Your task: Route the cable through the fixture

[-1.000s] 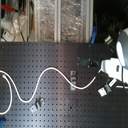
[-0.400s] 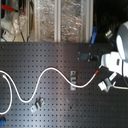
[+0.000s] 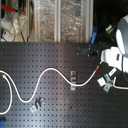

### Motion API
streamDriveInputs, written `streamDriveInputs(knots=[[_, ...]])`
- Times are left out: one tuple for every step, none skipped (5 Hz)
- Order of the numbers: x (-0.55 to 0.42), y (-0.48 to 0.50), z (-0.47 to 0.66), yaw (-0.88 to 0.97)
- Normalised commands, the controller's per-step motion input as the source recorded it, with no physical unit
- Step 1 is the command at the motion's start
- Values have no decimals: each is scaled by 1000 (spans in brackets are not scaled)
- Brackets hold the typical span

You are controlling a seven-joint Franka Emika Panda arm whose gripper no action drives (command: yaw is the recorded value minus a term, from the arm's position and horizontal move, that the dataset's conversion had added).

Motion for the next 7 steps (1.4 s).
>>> streamDriveInputs(knots=[[169,79,-3,57],[-11,115,1,91],[-134,144,2,89],[-214,153,22,77],[-218,165,21,86],[48,283,3,100],[97,428,47,109]])
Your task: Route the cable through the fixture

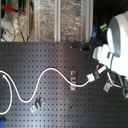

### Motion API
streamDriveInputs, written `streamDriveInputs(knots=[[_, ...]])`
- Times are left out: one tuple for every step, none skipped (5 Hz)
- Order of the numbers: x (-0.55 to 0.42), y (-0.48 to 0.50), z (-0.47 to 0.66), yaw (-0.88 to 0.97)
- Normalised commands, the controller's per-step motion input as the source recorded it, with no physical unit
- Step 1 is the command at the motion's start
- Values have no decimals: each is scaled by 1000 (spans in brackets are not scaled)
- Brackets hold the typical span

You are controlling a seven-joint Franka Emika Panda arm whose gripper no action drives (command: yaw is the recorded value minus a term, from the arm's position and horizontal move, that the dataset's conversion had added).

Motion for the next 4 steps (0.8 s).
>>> streamDriveInputs(knots=[[85,391,64,86],[84,173,210,89],[269,-49,244,71],[271,-104,187,63]])
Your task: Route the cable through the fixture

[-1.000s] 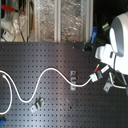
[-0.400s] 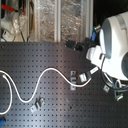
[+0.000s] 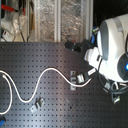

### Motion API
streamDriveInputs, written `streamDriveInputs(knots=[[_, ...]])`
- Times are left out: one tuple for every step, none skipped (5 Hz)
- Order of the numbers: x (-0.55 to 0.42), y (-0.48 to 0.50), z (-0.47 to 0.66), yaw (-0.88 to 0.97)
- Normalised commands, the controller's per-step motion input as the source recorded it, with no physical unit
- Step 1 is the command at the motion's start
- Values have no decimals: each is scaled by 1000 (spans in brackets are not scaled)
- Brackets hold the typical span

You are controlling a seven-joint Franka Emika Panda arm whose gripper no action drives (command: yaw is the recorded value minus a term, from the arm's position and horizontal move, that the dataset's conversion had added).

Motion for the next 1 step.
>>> streamDriveInputs(knots=[[213,-60,5,60]])
